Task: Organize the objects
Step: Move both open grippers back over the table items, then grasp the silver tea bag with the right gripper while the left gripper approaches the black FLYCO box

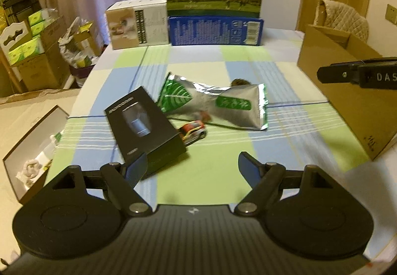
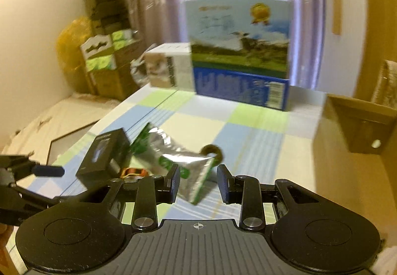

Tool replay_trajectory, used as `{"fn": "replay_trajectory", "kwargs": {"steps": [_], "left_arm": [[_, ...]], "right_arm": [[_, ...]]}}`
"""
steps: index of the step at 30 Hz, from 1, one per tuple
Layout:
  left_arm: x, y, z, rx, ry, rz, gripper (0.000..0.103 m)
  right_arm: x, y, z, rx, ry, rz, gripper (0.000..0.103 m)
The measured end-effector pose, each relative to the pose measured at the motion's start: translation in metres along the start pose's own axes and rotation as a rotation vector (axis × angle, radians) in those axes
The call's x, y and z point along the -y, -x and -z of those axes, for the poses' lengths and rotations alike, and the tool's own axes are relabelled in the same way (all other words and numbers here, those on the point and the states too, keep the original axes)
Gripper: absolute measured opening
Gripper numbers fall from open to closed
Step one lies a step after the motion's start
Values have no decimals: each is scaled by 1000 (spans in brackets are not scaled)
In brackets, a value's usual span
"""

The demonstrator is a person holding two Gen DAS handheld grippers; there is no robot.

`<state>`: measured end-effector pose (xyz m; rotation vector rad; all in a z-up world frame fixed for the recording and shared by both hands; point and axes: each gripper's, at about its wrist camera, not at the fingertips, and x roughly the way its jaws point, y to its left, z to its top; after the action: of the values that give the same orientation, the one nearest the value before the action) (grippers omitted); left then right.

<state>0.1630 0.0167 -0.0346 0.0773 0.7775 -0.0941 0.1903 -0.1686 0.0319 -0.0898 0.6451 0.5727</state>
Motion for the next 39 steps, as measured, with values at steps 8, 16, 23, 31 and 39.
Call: {"fn": "replay_trajectory", "kwargs": {"steps": [8, 16, 23, 31, 39], "left_arm": [[-21, -6, 9, -27, 12, -41, 79], [-29, -18, 7, -51, 34, -34, 80], [-45, -19, -3, -26, 71, -62, 83], [-66, -31, -23, -6, 141, -105, 87], [-71, -56, -35, -32, 166, -81, 89]], "right_arm": [[-22, -28, 1, -35, 60, -29, 30], [-36, -49, 0, -55, 141, -39, 32], [-34, -75, 9, -86, 280, -29, 64], [-33, -108, 20, -125, 404, -27, 70], [-52, -134, 24, -129, 592, -60, 72]]}}
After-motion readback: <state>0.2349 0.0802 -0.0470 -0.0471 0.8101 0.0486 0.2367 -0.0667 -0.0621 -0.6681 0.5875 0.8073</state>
